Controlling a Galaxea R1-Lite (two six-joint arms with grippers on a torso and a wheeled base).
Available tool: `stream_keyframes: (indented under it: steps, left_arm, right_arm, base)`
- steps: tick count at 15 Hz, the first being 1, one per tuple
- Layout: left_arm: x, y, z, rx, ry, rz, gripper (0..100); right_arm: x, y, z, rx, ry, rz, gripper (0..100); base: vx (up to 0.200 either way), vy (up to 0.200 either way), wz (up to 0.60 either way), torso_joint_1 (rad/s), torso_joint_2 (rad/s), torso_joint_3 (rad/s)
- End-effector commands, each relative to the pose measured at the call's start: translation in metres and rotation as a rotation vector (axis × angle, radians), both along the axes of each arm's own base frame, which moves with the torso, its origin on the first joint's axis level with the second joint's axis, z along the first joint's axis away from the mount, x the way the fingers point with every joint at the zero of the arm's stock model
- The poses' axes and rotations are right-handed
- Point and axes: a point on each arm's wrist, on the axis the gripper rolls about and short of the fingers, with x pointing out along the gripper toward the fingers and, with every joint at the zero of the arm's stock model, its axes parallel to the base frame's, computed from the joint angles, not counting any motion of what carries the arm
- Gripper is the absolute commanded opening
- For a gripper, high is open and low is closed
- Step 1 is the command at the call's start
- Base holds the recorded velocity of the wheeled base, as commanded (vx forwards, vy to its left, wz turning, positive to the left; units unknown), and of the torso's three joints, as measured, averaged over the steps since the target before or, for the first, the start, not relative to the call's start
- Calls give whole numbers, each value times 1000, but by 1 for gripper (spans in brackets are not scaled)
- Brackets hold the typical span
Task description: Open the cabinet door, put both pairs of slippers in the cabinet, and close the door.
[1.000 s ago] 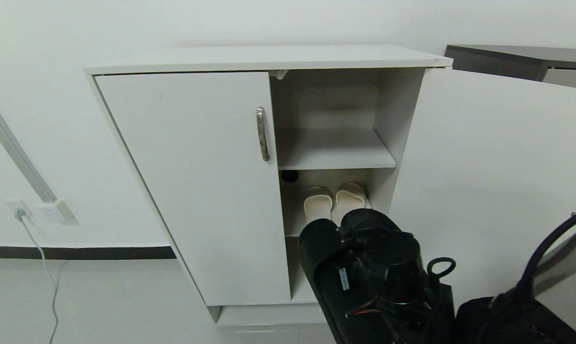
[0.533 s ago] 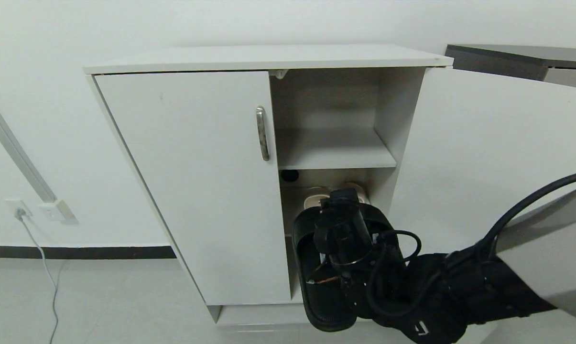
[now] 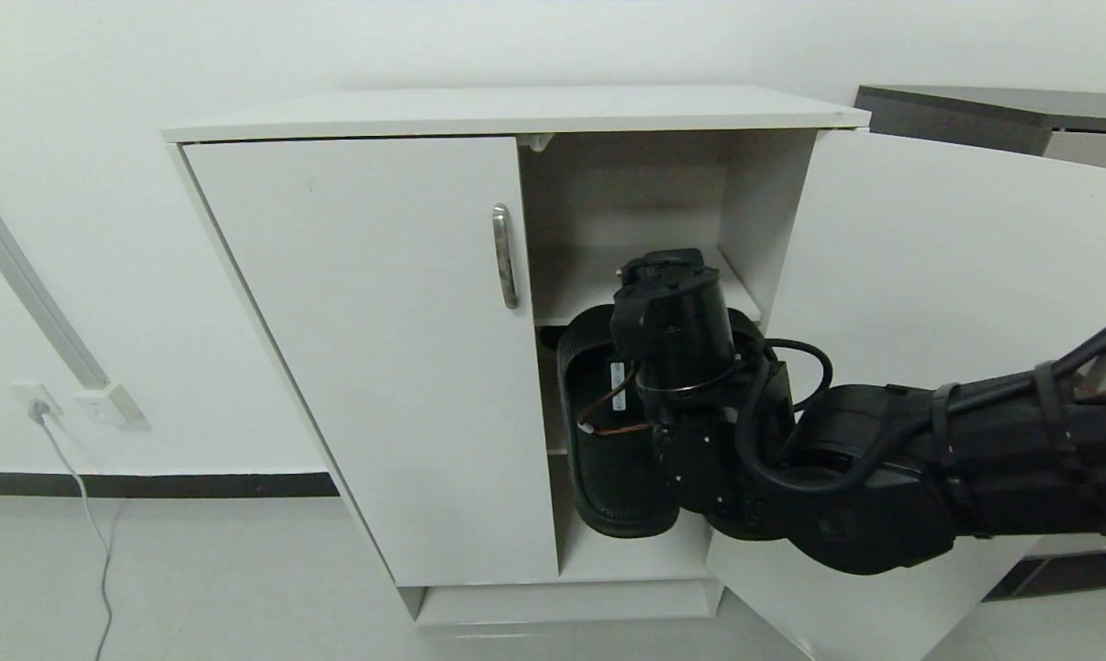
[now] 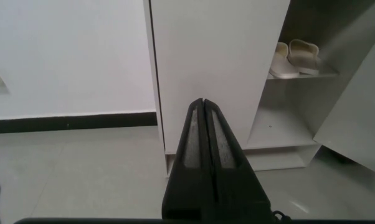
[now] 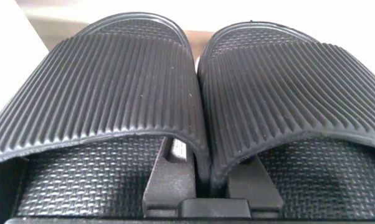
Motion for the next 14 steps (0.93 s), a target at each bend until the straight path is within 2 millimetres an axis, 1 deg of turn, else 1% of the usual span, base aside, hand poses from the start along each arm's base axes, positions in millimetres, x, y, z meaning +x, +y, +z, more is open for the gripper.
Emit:
stream_keyframes:
  steps: [1, 3, 6, 14]
  left_arm:
    - [0, 0, 0, 0, 1, 2, 0]
    - [0, 0, 0, 0, 1, 3, 0]
    - [0, 0, 0, 0, 0, 2, 0]
    - [0, 0, 0, 1, 0, 2, 0]
  right_arm:
    - [3, -3, 10, 11, -19, -7, 0]
    - [4, -3, 13, 20, -25, -9, 0]
    - [4, -4, 11, 5, -14, -9, 0]
    - [5, -5, 11, 4, -13, -12, 0]
  base:
    - [0, 0, 0, 0, 0, 0]
    - [0, 0, 0, 0, 0, 0]
    - [0, 0, 0, 0, 0, 0]
    - [200, 0, 0, 2, 4, 5]
